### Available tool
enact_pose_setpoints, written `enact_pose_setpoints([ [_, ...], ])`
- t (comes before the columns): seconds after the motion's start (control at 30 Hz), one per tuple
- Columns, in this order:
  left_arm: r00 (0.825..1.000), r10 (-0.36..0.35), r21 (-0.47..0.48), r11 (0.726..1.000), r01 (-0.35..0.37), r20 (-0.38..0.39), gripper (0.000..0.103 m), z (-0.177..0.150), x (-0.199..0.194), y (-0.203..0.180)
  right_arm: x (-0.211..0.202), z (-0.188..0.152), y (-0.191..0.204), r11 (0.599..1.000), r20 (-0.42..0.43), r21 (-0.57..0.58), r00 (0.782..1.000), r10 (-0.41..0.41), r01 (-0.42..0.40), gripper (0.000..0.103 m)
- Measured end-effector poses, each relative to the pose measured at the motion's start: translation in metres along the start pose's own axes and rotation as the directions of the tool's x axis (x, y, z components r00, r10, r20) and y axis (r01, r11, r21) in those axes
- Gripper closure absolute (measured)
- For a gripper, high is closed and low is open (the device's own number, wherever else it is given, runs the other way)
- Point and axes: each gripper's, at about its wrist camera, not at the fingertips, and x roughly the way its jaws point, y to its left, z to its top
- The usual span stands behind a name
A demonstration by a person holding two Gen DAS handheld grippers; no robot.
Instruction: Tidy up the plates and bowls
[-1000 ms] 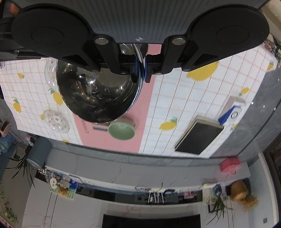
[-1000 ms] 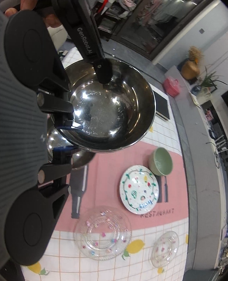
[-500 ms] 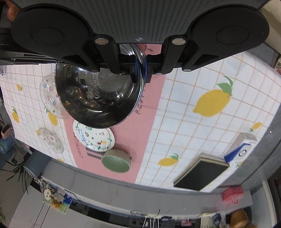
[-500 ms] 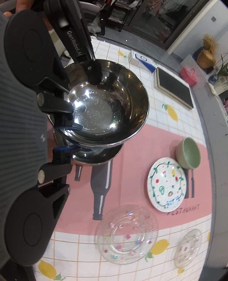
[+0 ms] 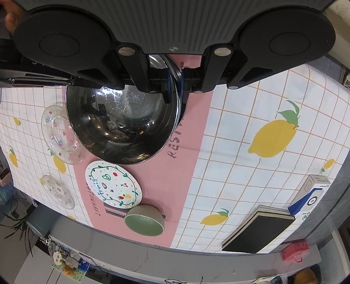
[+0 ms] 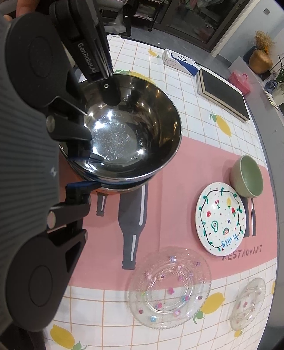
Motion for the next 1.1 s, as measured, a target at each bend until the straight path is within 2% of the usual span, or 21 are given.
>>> enact_pose_setpoints([
  [0.2, 1.0, 0.018, 0.012, 1.0, -0.018, -0.005, 0.094, 0.002, 0.004, -0.002, -0.001, 0.001, 0.003, 0.999, 0.01, -0.025, 1.0, -0.02, 0.02, 0.088],
  [0.33, 0.998, 0.06, 0.021, 0.998, -0.06, -0.009, 0.094, 0.002, 0.008, -0.001, -0.001, 0.001, 0.01, 0.996, 0.028, -0.071, 0.998, -0.056, 0.057, 0.088],
  [0.47, 0.997, 0.07, 0.023, 0.997, -0.07, -0.013, 0.094, 0.001, 0.01, -0.002, 0.001, 0.001, 0.018, 0.988, 0.044, -0.119, 0.994, -0.097, 0.102, 0.088],
  [0.77, 0.997, 0.073, 0.018, 0.997, -0.073, -0.004, 0.094, 0.001, 0.012, -0.001, 0.004, 0.003, 0.021, 0.978, 0.074, -0.156, 0.989, -0.131, 0.141, 0.085],
  [0.83, 0.998, 0.067, 0.011, 0.998, -0.067, -0.002, 0.094, 0.001, 0.012, 0.0, 0.002, 0.004, 0.02, 0.977, 0.087, -0.156, 0.988, -0.131, 0.143, 0.078],
  [1.1, 0.998, 0.045, -0.021, 0.999, -0.044, 0.047, 0.093, 0.004, 0.003, 0.005, -0.004, 0.007, 0.009, 0.983, 0.103, -0.12, 0.987, -0.127, 0.139, 0.071],
])
